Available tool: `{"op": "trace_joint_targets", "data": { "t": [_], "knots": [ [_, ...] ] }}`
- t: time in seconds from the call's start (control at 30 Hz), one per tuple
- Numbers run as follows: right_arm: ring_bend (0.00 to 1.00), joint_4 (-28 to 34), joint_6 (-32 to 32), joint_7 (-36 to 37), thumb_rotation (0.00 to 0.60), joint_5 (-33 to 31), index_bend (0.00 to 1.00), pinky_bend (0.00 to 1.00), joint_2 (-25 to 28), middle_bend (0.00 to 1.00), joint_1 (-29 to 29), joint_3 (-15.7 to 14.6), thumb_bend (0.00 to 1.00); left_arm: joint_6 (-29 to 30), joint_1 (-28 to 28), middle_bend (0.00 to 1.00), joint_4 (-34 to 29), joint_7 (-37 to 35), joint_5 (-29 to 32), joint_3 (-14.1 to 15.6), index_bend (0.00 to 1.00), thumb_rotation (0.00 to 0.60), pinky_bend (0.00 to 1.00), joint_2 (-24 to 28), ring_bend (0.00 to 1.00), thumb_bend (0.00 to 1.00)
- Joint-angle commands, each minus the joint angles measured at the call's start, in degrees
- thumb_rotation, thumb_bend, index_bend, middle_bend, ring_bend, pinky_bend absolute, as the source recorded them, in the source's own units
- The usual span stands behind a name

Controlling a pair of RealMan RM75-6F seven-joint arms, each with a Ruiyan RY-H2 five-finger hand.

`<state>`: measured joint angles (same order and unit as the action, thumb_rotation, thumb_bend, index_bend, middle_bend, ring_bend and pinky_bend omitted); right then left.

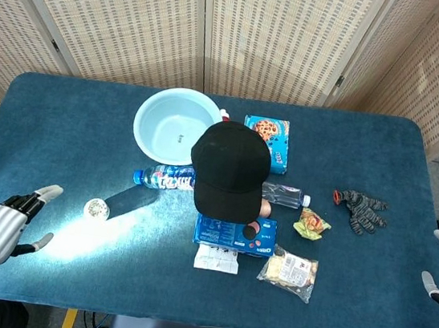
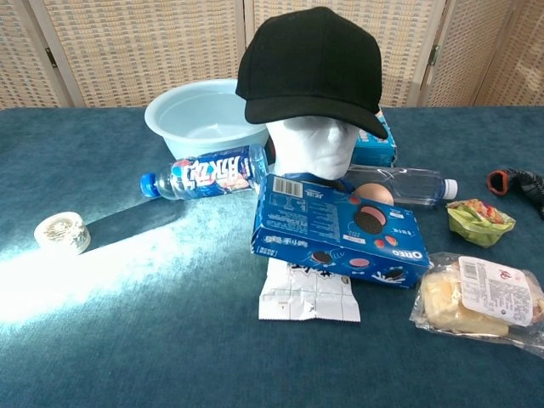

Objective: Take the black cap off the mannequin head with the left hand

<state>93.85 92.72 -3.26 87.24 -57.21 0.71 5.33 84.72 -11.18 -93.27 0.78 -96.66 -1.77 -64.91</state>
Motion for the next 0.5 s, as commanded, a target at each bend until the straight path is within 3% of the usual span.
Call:
{"op": "trace_joint_targets", "data": {
  "t": [0.03, 0.13, 0.23, 0.4, 0.5],
  "knots": [
    [0.25, 0.4, -0.1, -0.4, 0.600, -0.1, 0.22, 0.31, 0.3, 0.31, -0.1, 0.1, 0.26, -2.5, -2.9, 0.22, 0.7, -2.5, -1.4, -0.8, 0.18, 0.600, 0.41, -0.2, 0.38, 0.20],
    [0.25, 0.8, -0.3, -0.6, 0.600, -0.3, 0.22, 0.31, 0.5, 0.31, -0.1, 0.1, 0.26, -4.9, -5.8, 0.24, 1.7, -4.4, -2.5, -1.4, 0.18, 0.600, 0.43, -0.6, 0.40, 0.20],
    [0.25, 1.0, -0.4, -0.7, 0.600, -0.5, 0.22, 0.31, 0.7, 0.31, 0.0, 0.1, 0.26, -6.4, -8.7, 0.33, 3.1, -6.6, -3.7, -2.4, 0.19, 0.600, 0.49, -1.8, 0.49, 0.20],
    [0.25, 1.0, -0.4, -0.8, 0.600, -1.0, 0.22, 0.31, 0.7, 0.31, 0.2, 0.0, 0.26, -6.5, -13.5, 0.67, 7.5, -11.7, -6.8, -3.8, 0.22, 0.600, 0.80, -5.4, 0.74, 0.20],
    [0.25, 1.1, -0.4, -0.9, 0.600, -1.3, 0.22, 0.31, 0.7, 0.31, 0.3, 0.0, 0.26, -6.5, -16.7, 0.81, 10.7, -14.3, -8.6, -4.5, 0.26, 0.600, 0.94, -8.0, 0.85, 0.20]
  ]
}}
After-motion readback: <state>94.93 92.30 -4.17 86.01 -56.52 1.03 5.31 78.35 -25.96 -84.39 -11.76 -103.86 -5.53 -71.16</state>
